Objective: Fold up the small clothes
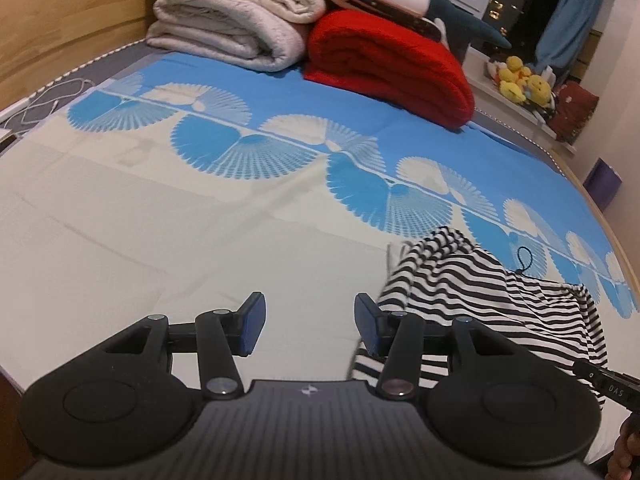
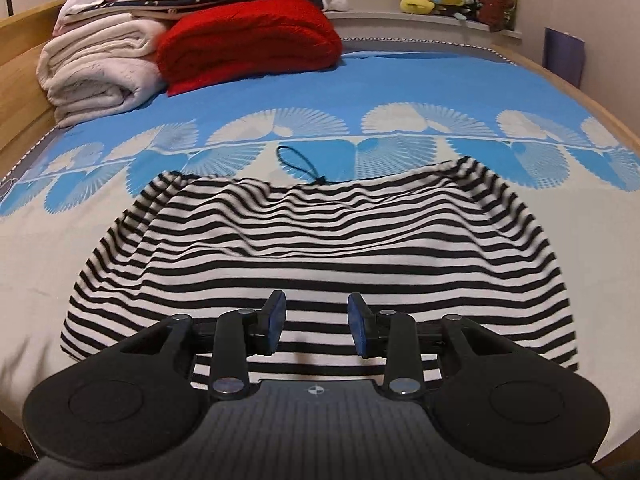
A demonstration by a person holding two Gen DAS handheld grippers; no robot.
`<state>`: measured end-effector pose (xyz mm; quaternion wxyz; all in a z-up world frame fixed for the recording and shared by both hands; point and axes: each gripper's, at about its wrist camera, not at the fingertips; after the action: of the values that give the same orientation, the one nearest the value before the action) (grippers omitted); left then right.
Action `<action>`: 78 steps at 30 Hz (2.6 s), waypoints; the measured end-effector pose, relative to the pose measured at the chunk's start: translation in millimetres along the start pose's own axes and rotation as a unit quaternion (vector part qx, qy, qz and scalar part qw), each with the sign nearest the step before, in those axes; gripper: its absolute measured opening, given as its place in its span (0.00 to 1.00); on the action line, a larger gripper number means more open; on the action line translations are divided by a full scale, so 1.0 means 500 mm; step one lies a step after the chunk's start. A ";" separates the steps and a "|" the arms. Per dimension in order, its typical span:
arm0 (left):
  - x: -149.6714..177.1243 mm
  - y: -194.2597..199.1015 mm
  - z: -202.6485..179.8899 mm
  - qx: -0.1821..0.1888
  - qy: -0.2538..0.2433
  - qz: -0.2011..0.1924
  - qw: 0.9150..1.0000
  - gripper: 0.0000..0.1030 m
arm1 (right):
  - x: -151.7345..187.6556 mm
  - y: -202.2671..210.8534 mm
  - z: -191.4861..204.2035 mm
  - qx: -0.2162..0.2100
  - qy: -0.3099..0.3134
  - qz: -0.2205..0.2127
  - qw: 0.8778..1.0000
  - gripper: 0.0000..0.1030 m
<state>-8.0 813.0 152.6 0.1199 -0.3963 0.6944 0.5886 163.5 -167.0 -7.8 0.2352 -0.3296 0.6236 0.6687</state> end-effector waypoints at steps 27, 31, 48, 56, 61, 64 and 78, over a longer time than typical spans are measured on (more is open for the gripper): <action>-0.008 0.005 0.140 -0.028 0.049 0.026 0.998 0.57 | 0.089 -0.072 0.478 -0.162 0.360 0.034 0.918 0.43; -0.010 0.002 0.145 -0.030 0.042 0.028 0.998 0.58 | 0.121 -0.129 0.538 -0.116 0.448 0.051 0.885 0.44; -0.008 0.007 0.237 -0.041 0.079 0.033 0.995 0.59 | 0.108 -0.108 0.555 -0.110 0.384 0.000 0.917 0.07; -0.008 0.022 0.262 -0.032 0.142 0.033 0.989 0.59 | 0.093 -0.039 0.574 -0.177 0.306 0.002 0.935 0.07; -0.033 0.010 0.188 0.003 0.160 0.027 0.987 0.59 | -0.032 0.029 0.424 -0.183 0.123 -0.045 0.974 0.07; -0.046 -0.013 0.095 0.018 0.124 0.032 0.992 0.59 | -0.084 0.089 0.249 -0.166 0.001 -0.092 0.982 0.07; 0.010 -0.137 -0.346 0.099 -0.073 0.080 0.989 0.59 | 0.064 0.103 -0.462 0.103 -0.366 0.044 0.924 0.11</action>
<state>87.9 653.6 147.9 0.1613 -0.2814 0.7680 0.5522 138.4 -404.6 2.6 0.4501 -0.0085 0.5733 0.6846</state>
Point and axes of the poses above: each gripper's, at about its wrist camera, not at the fingertips, and y roughly against the way its jaws point, z to its left, x to its underside, and after that the axes turned 2 degrees about z, right-handed
